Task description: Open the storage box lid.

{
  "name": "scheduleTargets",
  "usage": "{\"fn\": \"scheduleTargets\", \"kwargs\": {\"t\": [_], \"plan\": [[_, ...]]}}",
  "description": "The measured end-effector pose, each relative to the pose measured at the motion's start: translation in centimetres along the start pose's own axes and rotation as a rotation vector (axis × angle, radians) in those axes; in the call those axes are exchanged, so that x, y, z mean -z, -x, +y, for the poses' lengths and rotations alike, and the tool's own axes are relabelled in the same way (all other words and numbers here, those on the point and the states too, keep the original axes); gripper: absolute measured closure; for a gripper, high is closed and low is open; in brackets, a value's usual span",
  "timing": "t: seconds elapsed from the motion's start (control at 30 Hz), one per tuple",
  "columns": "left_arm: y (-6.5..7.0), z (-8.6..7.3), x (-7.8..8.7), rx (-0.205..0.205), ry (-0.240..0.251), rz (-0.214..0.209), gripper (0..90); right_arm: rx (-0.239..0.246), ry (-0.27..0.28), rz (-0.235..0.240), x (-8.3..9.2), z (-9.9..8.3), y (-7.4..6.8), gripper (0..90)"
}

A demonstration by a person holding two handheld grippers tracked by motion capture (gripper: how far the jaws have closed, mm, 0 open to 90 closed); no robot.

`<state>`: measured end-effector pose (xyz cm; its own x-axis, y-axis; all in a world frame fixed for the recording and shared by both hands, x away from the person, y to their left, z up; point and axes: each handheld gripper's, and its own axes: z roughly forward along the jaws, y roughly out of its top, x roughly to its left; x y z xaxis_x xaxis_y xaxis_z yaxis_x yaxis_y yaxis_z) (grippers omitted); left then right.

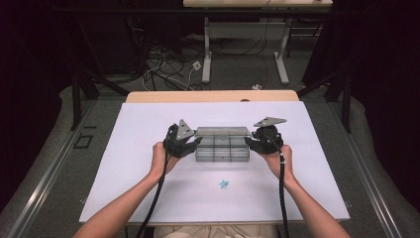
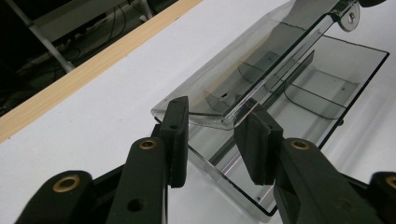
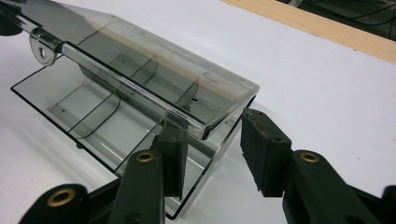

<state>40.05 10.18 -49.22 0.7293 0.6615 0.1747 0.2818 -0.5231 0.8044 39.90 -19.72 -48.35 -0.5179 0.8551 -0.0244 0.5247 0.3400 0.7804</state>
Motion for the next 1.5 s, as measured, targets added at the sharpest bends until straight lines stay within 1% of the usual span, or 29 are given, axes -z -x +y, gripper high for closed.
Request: {"fn": "scheduleTargets", "kwargs": {"t": [0.07, 0.1, 0.2, 0.27, 0.3, 0.37, 0.43, 0.47, 0.6, 0.63, 0.7, 0.73, 0.83, 0.87, 0.9, 1.0, 1.07, 1.1, 1.13, 1.17, 1.2, 1.23, 1.3, 1.33, 1.37, 1.4, 1.43, 1.47, 1.5], "plan": [[-0.1, 0.1, -0.1, 0.011, 0.012, 0.004, 66.3, 0.013, 0.004, 0.003, -0.1, 0.2, 0.1, 62.0], [-0.1, 0.1, 0.0, 0.008, 0.002, 0.004, 66.7, 0.014, 0.002, -0.001, -0.1, 0.3, 0.1, 62.3], [-0.2, 0.3, 0.0, 0.007, 0.006, 0.008, 67.7, 0.013, -0.003, 0.0, -0.1, 0.6, 0.2, 63.9], [-0.4, 0.5, 0.0, 0.013, 0.002, 0.002, 68.3, 0.023, -0.004, 0.0, -0.1, 0.8, 0.3, 65.6], [-0.4, 0.5, 0.0, 0.013, 0.002, 0.002, 68.5, 0.014, -0.005, 0.004, -0.1, 0.9, 0.2, 66.3], [-0.7, 0.7, -0.1, 0.014, 0.005, 0.0, 69.0, 0.026, -0.001, 0.0, -0.2, 1.0, 0.3, 66.7], [-0.7, 0.8, -0.1, 0.021, 0.009, 0.004, 69.6, 0.025, -0.007, -0.005, -0.2, 1.2, 0.2, 67.0], [-0.8, 1.0, -0.1, 0.014, 0.002, 0.002, 70.0, 0.017, -0.008, -0.007, -0.2, 1.2, 0.2, 67.3], [-1.2, 1.4, -0.1, 0.01, 0.003, 0.004, 71.1, 0.015, -0.014, -0.01, -0.2, 1.6, 0.3, 68.6], [-1.2, 1.4, -0.1, 0.01, 0.003, 0.004, 71.4, 0.018, -0.014, -0.017, -0.2, 1.7, 0.3, 68.9], [-1.3, 1.6, -0.2, 0.004, 0.003, 0.006, 71.9, 0.01, -0.017, -0.018, -0.2, 1.9, 0.3, 69.3], [-1.5, 1.8, -0.2, 0.014, 0.001, -0.001, 72.1, 0.009, -0.016, -0.017, -0.2, 2.1, 0.3, 70.0], [-1.7, 2.0, -0.2, 0.017, -0.004, -0.006, 72.0, 0.002, -0.024, -0.023, -0.1, 2.4, 0.4, 70.7], [-1.9, 2.0, -0.2, 0.015, -0.013, -0.012, 72.0, -0.002, -0.024, -0.018, -0.2, 2.4, 0.5, 70.9], [-1.9, 2.0, -0.3, 0.024, -0.008, -0.009, 72.0, -0.001, -0.029, -0.021, -0.2, 2.5, 0.5, 71.0], [-2.2, 2.2, -0.7, 0.029, -0.028, -0.019, 72.1, 0.003, -0.032, -0.024, -0.3, 2.7, 0.5, 71.1], [-2.3, 2.2, -0.9, 0.041, -0.024, -0.018, 72.1, -0.006, -0.036, -0.021, -0.3, 2.8, 0.5, 71.3], [-2.3, 2.2, -0.9, 0.041, -0.024, -0.018, 72.3, 0.005, -0.036, -0.024, -0.3, 2.9, 0.7, 71.5], [-2.4, 2.2, -0.9, 0.051, -0.021, -0.02, 72.5, -0.002, -0.037, -0.024, -0.4, 3.0, 0.7, 71.8], [-2.5, 2.3, -0.9, 0.046, -0.033, -0.028, 72.6, -0.002, -0.04, -0.022, -0.5, 3.1, 0.8, 72.1], [-2.6, 2.3, -1.0, 0.054, -0.029, -0.024, 72.6, -0.002, -0.04, -0.022, -0.5, 3.1, 0.8, 72.1], [-2.7, 2.3, -1.1, 0.05, -0.03, -0.023, 73.0, 0.002, -0.054, -0.024, -0.7, 3.2, 1.0, 72.6], [-2.8, 2.4, -1.2, 0.05, -0.035, -0.021, 73.5, 0.001, -0.055, -0.025, -0.9, 3.3, 1.1, 72.8], [-3.0, 2.5, -1.3, 0.058, -0.043, -0.028, 73.4, -0.002, -0.061, -0.028, -1.3, 3.5, 1.2, 72.8], [-3.0, 2.5, -1.3, 0.058, -0.043, -0.028, 73.6, -0.002, -0.061, -0.028, -1.3, 3.5, 1.2, 72.8], [-3.0, 2.5, -1.5, 0.064, -0.032, -0.02, 73.6, -0.005, -0.067, -0.03, -1.7, 3.6, 1.3, 73.0], [-3.1, 2.6, -1.5, 0.068, -0.038, -0.023, 73.6, -0.005, -0.067, -0.03, -1.7, 3.6, 1.3, 73.0], [-3.3, 2.6, -1.7, 0.087, -0.039, -0.028, 73.5, -0.01, -0.071, -0.029, -2.0, 3.7, 1.5, 73.4], [-3.3, 2.6, -1.7, 0.087, -0.039, -0.028, 73.5, -0.01, -0.071, -0.029, -2.0, 3.7, 1.5, 73.4]]}}
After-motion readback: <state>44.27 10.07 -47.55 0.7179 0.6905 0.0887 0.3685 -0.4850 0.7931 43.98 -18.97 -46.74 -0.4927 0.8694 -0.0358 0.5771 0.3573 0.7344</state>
